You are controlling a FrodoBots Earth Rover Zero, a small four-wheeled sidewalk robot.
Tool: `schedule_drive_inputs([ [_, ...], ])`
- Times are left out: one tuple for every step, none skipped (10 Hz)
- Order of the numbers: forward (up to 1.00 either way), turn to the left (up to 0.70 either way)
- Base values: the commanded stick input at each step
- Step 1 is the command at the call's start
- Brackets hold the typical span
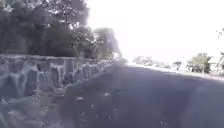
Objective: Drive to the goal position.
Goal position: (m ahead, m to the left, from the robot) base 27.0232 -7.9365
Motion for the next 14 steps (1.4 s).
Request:
schedule_drive_inputs([
  [1.00,0.00],
  [1.00,0.00],
  [1.00,0.00],
  [1.00,0.00],
  [1.00,0.00],
  [1.00,0.00],
  [1.00,0.00],
  [1.00,0.00],
  [1.00,0.00],
  [1.00,0.00],
  [1.00,0.00],
  [1.00,0.00],
  [1.00,0.00],
  [1.00,0.00],
])
